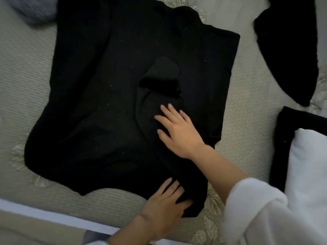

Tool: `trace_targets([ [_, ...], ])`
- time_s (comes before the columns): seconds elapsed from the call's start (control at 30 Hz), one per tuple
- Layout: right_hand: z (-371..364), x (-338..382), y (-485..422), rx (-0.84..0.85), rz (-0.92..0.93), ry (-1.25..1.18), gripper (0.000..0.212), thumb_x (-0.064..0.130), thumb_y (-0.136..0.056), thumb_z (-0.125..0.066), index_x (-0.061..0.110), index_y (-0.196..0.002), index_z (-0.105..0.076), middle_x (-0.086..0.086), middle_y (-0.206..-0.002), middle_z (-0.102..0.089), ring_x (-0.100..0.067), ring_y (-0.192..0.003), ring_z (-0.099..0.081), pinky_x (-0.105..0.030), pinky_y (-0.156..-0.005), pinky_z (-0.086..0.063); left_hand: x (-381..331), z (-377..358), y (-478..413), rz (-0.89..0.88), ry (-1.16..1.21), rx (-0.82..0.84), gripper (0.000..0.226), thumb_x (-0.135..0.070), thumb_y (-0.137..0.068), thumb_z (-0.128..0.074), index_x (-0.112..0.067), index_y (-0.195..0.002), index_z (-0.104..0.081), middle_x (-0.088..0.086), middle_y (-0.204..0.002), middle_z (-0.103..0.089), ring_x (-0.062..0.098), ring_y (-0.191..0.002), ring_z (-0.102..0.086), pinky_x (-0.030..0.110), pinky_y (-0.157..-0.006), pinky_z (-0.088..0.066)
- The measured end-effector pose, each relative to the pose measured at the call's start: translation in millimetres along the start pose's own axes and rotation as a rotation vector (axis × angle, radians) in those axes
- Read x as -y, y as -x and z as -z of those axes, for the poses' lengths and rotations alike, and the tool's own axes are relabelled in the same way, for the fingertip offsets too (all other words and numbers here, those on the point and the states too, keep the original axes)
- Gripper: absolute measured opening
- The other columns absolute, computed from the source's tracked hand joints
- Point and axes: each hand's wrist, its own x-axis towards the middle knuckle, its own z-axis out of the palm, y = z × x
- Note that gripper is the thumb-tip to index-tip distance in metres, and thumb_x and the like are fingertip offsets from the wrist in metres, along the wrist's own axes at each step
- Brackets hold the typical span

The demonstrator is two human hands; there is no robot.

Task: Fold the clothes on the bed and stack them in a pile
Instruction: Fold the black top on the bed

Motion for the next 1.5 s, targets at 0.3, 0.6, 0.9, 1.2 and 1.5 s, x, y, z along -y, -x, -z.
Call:
trace_targets([
  [0.3,-21.7,-33.4,23.7,0.054,-0.272,0.131,0.06,0.054,-0.095,-0.012,0.04,-0.146,0.018,0.008,-0.157,0.023,-0.016,-0.142,0.026,-0.041,-0.117,0.011,107.2,75.7,2.7,0.457,0.428,-0.658,0.024,-0.013,-0.079,-0.044,-0.013,-0.096,-0.062,0.004,-0.101,-0.055,0.021,-0.094,-0.053,0.036,-0.081,-0.05],
  [0.6,-24.3,-31.6,20.7,0.039,-0.306,0.041,0.06,0.053,-0.097,-0.015,0.046,-0.142,0.022,0.014,-0.15,0.033,-0.013,-0.138,0.035,-0.039,-0.114,0.019,205.6,167.8,-103.4,0.849,0.798,-0.591,0.089,-0.026,-0.075,-0.077,-0.03,-0.147,-0.024,0.003,-0.143,-0.039,0.019,-0.127,-0.042,0.029,-0.093,-0.037],
  [0.9,-23.3,-26.2,20.6,-0.177,-0.343,-0.104,0.06,0.049,-0.092,-0.04,0.039,-0.148,-0.024,0.008,-0.16,-0.008,-0.004,-0.145,0.01,-0.029,-0.115,0.009,231.6,195.5,-84.2,0.777,1.881,-0.39,0.036,-0.02,-0.08,-0.067,-0.016,-0.116,-0.067,0.007,-0.109,-0.072,0.021,-0.095,-0.071,0.035,-0.074,-0.057],
  [1.2,-26.1,-27.8,19.1,-0.199,-0.349,-0.143,0.06,0.051,-0.088,-0.037,0.04,-0.146,-0.027,0.01,-0.159,-0.012,-0.002,-0.145,0.008,-0.032,-0.117,0.004,225.8,211.7,-94.1,0.502,2.058,-0.692,0.024,0.003,-0.082,-0.053,-0.021,-0.087,-0.058,0.008,-0.105,-0.067,0.02,-0.097,-0.067,0.032,-0.086,-0.055],
  [1.5,-6.8,-29.1,2.1,-0.488,-0.675,-0.684,0.036,0.039,-0.094,-0.05,0.028,-0.127,-0.049,0.018,-0.098,-0.056,0.001,-0.092,-0.053,-0.02,-0.083,-0.038,291.3,204.7,-78.8,0.986,1.26,-0.621,0.049,0.004,-0.083,-0.059,-0.038,-0.108,-0.064,-0.013,-0.103,-0.05,0.007,-0.086,-0.053,0.025,-0.064,-0.046],
])
